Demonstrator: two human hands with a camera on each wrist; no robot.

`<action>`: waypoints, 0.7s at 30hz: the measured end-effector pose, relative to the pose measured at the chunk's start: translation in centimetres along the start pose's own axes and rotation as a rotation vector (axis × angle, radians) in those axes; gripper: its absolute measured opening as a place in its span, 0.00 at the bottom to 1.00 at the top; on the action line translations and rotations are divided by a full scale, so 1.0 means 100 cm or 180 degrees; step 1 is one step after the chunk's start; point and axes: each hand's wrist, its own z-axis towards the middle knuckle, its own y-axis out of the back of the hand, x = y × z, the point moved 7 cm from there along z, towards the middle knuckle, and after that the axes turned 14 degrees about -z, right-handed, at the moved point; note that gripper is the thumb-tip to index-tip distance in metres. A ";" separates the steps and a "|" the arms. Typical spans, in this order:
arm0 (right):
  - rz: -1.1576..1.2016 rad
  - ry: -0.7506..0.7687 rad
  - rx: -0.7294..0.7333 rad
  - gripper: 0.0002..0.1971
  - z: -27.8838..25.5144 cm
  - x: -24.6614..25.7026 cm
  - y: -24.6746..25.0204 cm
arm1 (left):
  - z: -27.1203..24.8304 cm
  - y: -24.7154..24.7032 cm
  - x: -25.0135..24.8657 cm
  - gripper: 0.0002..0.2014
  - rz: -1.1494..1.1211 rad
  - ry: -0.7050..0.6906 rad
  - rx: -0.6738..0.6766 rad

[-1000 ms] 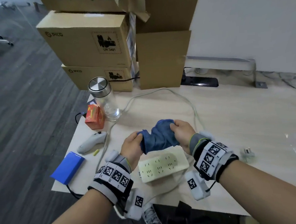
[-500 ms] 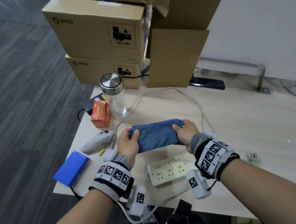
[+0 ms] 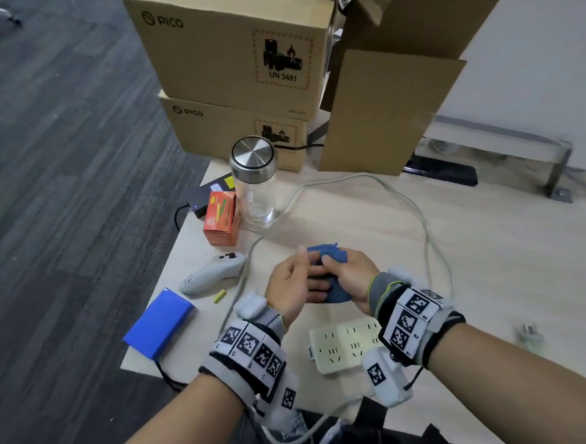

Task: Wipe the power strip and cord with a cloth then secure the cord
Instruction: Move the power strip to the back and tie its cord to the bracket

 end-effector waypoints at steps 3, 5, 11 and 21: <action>-0.0560 -0.0209 -0.0126 0.10 0.012 -0.002 0.000 | 0.008 0.043 0.004 0.12 0.0299 -0.0243 -0.0568; -0.0579 -0.0227 -0.0065 0.13 0.019 0.004 -0.007 | 0.012 0.077 0.002 0.08 0.0922 -0.0628 -0.0887; -0.0635 -0.0149 0.0234 0.08 0.047 0.003 -0.034 | 0.017 0.128 0.009 0.17 0.2796 -0.0666 -0.1225; -0.2542 0.0354 0.0141 0.17 0.009 -0.049 0.042 | 0.035 0.125 0.019 0.13 0.3456 -0.0175 -0.1111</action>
